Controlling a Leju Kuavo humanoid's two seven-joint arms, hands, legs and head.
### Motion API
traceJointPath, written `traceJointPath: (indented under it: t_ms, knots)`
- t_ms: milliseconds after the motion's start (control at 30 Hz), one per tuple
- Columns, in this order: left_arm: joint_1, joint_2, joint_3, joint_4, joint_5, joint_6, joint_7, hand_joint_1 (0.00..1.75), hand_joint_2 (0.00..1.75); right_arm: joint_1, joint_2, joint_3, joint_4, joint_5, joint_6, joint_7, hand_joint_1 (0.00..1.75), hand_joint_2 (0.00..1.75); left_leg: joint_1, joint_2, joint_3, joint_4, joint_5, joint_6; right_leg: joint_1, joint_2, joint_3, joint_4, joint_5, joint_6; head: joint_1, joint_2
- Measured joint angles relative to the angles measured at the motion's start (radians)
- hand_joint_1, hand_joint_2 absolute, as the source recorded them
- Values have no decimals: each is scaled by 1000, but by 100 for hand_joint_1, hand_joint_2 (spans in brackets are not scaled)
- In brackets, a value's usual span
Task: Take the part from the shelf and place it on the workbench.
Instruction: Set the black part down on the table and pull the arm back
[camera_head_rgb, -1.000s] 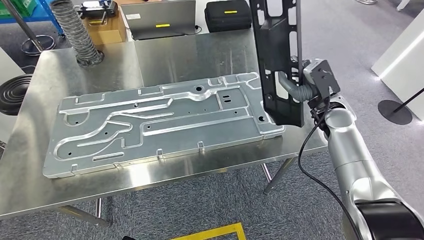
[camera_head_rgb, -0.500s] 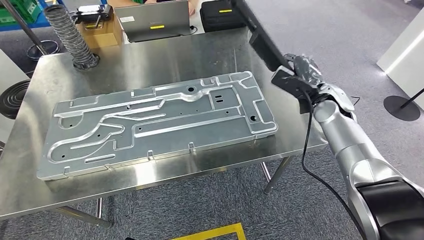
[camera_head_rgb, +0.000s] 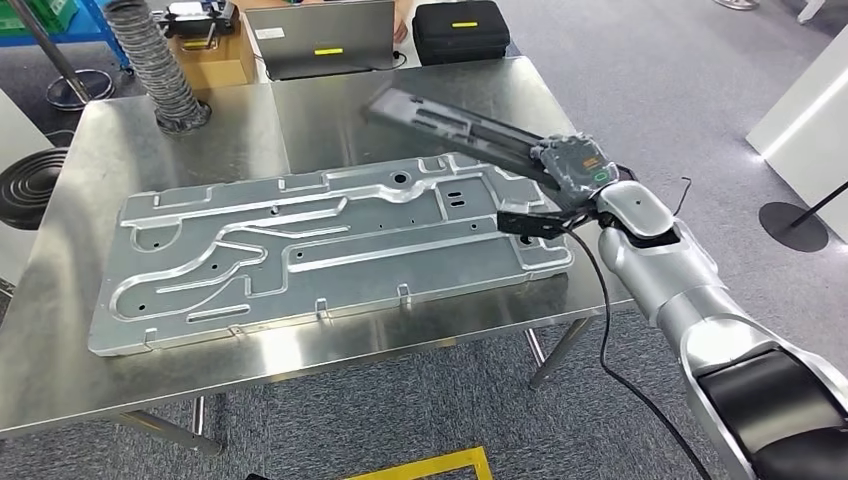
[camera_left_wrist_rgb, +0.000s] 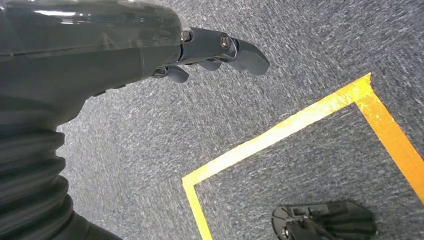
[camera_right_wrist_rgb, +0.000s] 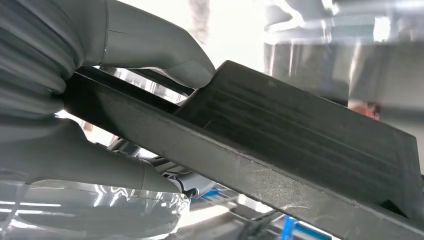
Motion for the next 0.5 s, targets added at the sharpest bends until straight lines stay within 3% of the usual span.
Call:
traceJointPath:
  t_ms: [33, 100, 167, 267, 333, 433, 467, 500]
  knots:
    - [0, 0, 0, 0, -2, -1, 0, 0, 175, 0, 0, 11, 4, 21, -3, 1, 175, 175, 0, 0, 1, 1, 0, -1, 0, 0, 16, -37, 28, -2, 0, 0]
    - [-1, -1, 0, 0, -6, -1, 3, 0, 175, -2, 0, 30, 11, 56, -11, 0, 175, 175, -1, -1, 2, 2, -2, -4, 2, 0, 84, -181, 97, -11, 0, 0]
    - [-3, -1, 0, 0, -11, -1, 9, 0, 175, -6, 1, 49, 16, 83, -19, -2, 175, 175, -3, -1, 1, 2, -3, -11, 8, 0, 128, -276, 127, -22, 0, 0]
    - [-4, -2, 0, 0, -19, 1, 17, 0, 175, -7, 2, 74, 27, 108, -27, -6, 175, 175, -3, 0, 0, 1, -5, -26, 11, -1, 134, -294, 130, -35, 0, 0]
    - [-6, -2, 0, 0, -24, 6, 20, 0, 175, -8, 5, 86, 33, 117, -30, -12, 175, 175, -3, 1, -12, 33, -30, -36, 5, -3, 139, -304, 135, -47, 0, 0]
    - [-8, -2, 0, 0, -29, 12, 22, 0, 175, -7, 10, 103, 44, 128, -35, -19, 175, 175, -1, 2, -92, 214, -120, -45, 4, -4, 142, -307, 136, -54, 0, 0]
    - [-7, -2, -1, 0, -31, 14, 22, 0, 175, -5, 11, 109, 48, 131, -35, -21, 175, 175, 0, 2, -117, 267, -136, -48, 4, -4, 142, -306, 136, -55, 0, 0]
    - [-7, -2, -1, 0, -33, 16, 22, 0, 175, -3, 12, 114, 52, 133, -35, -24, 175, 175, 1, 2, -127, 288, -134, -49, 4, -4, 142, -305, 135, -55, 0, 0]
